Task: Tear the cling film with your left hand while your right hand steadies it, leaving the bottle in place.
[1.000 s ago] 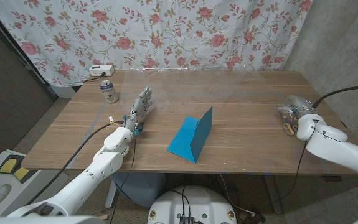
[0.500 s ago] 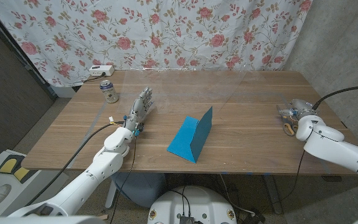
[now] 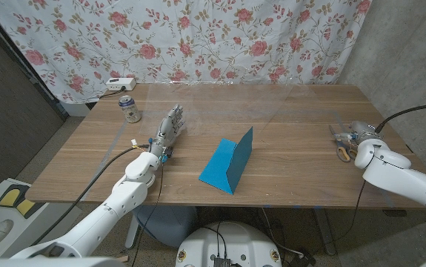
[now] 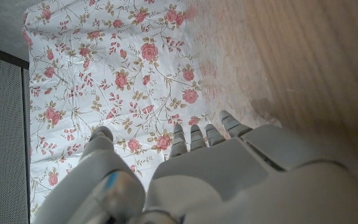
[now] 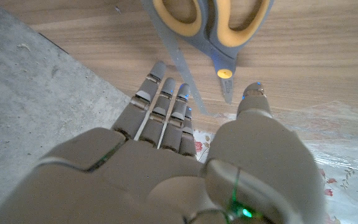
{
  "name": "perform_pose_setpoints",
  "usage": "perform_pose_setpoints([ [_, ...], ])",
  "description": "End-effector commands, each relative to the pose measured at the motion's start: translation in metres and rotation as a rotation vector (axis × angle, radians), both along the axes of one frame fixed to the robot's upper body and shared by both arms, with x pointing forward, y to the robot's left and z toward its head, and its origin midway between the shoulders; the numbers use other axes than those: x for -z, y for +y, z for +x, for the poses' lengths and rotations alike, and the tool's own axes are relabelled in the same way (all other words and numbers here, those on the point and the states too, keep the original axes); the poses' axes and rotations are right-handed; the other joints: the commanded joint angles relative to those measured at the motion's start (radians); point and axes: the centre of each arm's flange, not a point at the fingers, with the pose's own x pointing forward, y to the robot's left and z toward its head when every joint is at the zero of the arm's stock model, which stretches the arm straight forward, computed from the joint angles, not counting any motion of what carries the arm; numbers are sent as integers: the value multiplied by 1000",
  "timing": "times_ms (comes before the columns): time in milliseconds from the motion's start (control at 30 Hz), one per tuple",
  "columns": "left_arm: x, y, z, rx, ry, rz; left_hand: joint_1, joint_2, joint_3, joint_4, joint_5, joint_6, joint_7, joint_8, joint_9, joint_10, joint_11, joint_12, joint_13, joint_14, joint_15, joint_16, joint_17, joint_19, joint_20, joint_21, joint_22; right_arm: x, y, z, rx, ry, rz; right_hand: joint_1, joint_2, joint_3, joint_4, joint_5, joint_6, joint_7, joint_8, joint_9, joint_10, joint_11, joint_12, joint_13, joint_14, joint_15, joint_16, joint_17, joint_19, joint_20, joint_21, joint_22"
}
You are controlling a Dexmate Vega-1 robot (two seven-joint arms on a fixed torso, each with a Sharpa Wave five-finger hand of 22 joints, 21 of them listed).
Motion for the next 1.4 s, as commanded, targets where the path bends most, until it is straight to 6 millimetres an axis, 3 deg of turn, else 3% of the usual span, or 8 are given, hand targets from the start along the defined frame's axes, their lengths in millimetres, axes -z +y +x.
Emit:
perform_pose_setpoints([
  [33,5,0,-1,-1,3,-3,1,8,0,-4,2,5,-1,0,1,-1,-2,2,0,-8,5,2,3,7,0,-1,1,5,-5,6,18,51,8,-12,1,-1,3,3,-12,4,-4,2,-19,24,-2,5,-13,-84,-2,7,-14,-3,-5,2],
  [200,6,1,-1,-1,6,-3,1,9,0,-4,2,5,0,0,1,-1,-2,2,0,-8,6,2,3,8,0,-3,1,8,-4,11,19,68,9,-20,1,-4,7,3,-15,15,-5,2,-17,47,1,9,-17,-73,-2,11,-19,1,-6,2],
  [600,6,0,0,0,8,-3,-1,10,-1,-4,2,4,0,0,1,-2,-1,2,0,-8,6,2,3,10,0,-8,2,11,-3,13,19,78,14,-33,17,-1,16,3,-7,26,-1,3,17,42,20,14,-9,-80,6,22,-20,7,-6,3],
  [733,6,0,0,1,10,-5,-2,11,-1,-4,2,4,-1,0,1,-2,0,2,0,-8,6,2,3,11,0,-9,2,12,-3,14,20,76,11,-36,19,-1,15,0,12,29,6,3,55,30,36,15,-3,-83,11,28,-12,3,-2,3],
  [1033,7,1,1,1,9,-9,-3,11,-2,-4,2,3,-2,-1,1,-2,-1,2,0,-8,6,2,3,12,0,-13,2,12,2,17,15,94,-3,-31,22,2,11,-1,21,39,8,2,66,40,39,12,1,-84,15,33,-11,1,-1,4],
  [1167,8,2,1,3,9,-10,-4,11,-2,-4,2,3,-2,-1,1,-2,0,2,0,-8,5,3,3,13,0,-15,2,13,5,19,12,102,-17,-12,27,11,0,0,30,32,10,2,75,28,41,11,6,-96,17,35,-11,-1,0,4],
  [1200,8,2,1,2,9,-10,-4,11,-2,-4,2,3,-1,-1,1,-2,-1,2,0,-7,6,3,3,13,0,-15,2,14,6,19,11,108,-18,-1,24,14,-7,-1,30,29,9,2,78,10,42,10,7,-97,17,35,-11,-1,1,4],
  [1400,9,3,0,4,9,-14,-5,12,-2,-4,2,3,0,-1,1,-2,-1,2,0,-8,5,2,3,14,0,-18,2,19,13,23,8,135,-52,28,23,24,-23,0,34,21,8,1,100,-3,50,8,9,-108,16,37,-10,-8,2,5],
])
